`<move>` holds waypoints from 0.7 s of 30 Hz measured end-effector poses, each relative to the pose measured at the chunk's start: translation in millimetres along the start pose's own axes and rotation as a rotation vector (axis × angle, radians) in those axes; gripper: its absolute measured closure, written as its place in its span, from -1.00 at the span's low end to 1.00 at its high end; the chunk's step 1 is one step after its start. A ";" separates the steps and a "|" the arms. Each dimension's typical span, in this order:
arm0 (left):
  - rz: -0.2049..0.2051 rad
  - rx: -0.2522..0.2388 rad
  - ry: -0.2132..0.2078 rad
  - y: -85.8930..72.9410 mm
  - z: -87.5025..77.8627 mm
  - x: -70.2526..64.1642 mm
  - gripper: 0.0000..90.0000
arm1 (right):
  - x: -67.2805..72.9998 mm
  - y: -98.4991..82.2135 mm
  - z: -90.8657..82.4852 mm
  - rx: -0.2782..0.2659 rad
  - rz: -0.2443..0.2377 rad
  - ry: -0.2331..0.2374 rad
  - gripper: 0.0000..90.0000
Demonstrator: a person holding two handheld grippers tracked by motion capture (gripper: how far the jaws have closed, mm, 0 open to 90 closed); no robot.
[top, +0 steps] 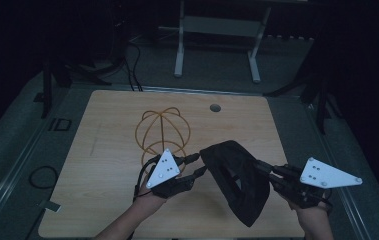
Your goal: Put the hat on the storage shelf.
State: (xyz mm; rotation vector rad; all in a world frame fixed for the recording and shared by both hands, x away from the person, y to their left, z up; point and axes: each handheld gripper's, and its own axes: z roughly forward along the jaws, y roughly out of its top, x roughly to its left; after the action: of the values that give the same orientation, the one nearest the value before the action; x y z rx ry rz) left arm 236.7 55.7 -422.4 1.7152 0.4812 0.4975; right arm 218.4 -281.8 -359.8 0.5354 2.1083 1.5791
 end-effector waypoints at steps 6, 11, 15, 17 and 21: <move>-0.007 0.038 0.037 -13.7 -12.7 6.5 0.27 | -11.6 10.7 1.3 -0.032 0.010 -0.067 0.95; -0.015 0.067 0.056 -25.6 -25.0 13.1 0.24 | -18.6 20.3 9.7 -0.045 0.020 -0.106 0.95; -0.027 0.080 0.066 -35.1 -35.9 16.4 0.16 | -23.5 28.8 20.5 -0.055 0.024 -0.121 0.95; -0.031 0.084 0.074 -40.2 -41.3 17.2 0.11 | -26.2 33.4 26.7 -0.062 0.033 -0.128 0.95; -0.035 0.089 0.084 -52.1 -50.3 20.2 0.06 | -30.2 42.5 40.0 -0.066 0.037 -0.145 0.95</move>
State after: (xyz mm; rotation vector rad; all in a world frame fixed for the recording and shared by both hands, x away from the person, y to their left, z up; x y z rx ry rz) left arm 222.1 117.4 -462.9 1.7727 0.5998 0.5315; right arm 267.5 -255.6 -324.9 0.6491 1.9428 1.5739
